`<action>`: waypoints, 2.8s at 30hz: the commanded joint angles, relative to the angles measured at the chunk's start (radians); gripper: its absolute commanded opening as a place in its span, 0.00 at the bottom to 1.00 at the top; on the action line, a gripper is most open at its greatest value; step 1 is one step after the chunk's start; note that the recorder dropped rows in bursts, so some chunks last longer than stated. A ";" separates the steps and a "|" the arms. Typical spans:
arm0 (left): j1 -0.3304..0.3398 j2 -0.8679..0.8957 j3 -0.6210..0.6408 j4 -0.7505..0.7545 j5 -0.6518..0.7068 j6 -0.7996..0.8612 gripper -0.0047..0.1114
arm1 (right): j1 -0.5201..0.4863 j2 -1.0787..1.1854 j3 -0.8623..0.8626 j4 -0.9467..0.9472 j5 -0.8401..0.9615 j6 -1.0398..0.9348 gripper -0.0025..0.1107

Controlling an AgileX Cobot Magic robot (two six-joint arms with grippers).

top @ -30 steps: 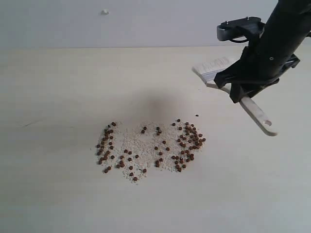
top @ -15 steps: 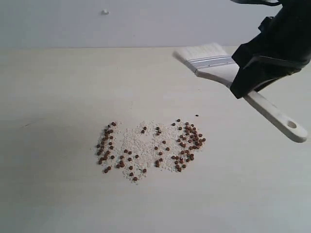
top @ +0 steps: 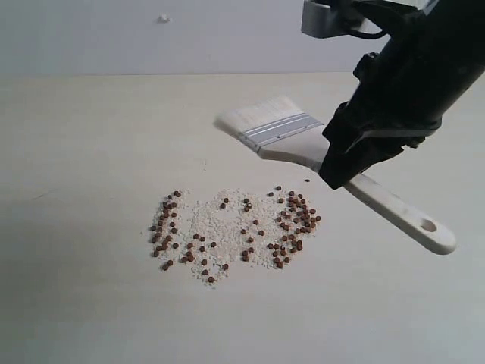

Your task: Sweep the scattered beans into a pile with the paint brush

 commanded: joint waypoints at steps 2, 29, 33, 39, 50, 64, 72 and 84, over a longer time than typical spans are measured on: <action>-0.026 -0.007 -0.072 -0.026 -0.109 -0.046 0.04 | 0.002 -0.009 0.002 0.004 -0.007 -0.004 0.02; -0.026 0.720 -0.685 1.160 -0.067 -0.246 0.06 | 0.002 -0.009 0.002 -0.027 -0.007 -0.011 0.02; -0.026 0.903 -0.696 1.278 0.159 -0.190 0.24 | 0.002 -0.009 0.002 -0.027 -0.007 -0.031 0.02; -0.121 1.039 -0.650 1.280 0.076 -0.155 0.59 | 0.002 0.006 0.002 -0.027 -0.007 -0.049 0.02; -0.560 1.074 -0.641 1.455 0.083 -0.070 0.61 | 0.001 0.063 0.002 0.006 -0.007 -0.049 0.02; -0.625 1.282 -0.669 1.590 0.108 -0.115 0.61 | 0.001 0.076 0.002 0.065 -0.007 -0.103 0.02; -0.625 1.286 -0.719 1.590 0.065 -0.137 0.61 | 0.001 0.076 0.002 0.091 -0.045 -0.102 0.02; -0.623 1.298 -0.779 1.642 0.041 -0.137 0.61 | 0.001 0.076 0.002 0.128 -0.107 -0.108 0.02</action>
